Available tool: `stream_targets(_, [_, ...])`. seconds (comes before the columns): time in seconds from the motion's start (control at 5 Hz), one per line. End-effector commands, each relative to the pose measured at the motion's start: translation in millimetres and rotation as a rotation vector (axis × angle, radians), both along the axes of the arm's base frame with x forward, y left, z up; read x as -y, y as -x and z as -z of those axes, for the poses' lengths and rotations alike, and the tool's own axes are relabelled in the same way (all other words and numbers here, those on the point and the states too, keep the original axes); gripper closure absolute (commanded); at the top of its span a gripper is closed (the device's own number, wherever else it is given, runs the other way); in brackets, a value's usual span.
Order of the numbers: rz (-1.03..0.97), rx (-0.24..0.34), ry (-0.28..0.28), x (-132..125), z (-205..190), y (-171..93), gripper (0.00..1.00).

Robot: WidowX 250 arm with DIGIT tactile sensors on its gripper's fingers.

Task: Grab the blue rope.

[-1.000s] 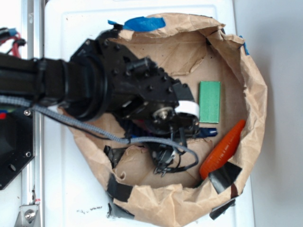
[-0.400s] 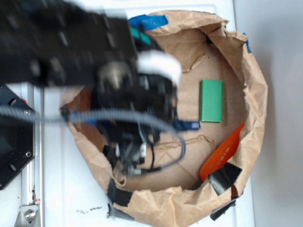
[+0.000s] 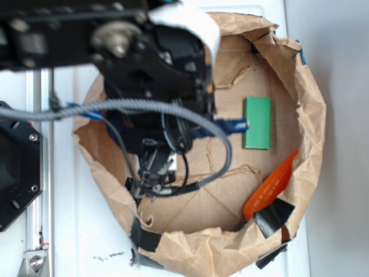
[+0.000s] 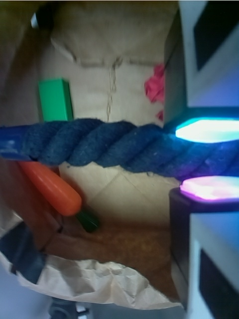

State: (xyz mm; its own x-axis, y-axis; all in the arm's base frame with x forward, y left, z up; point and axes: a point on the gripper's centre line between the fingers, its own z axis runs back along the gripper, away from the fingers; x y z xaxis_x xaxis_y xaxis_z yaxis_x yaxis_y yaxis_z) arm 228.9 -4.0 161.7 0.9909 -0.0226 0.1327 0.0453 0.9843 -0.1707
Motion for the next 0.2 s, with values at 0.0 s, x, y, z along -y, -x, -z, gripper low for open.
stream_targets(0.0, [-0.042,0.077,0.042,16.2,-30.7,3.2,1.00])
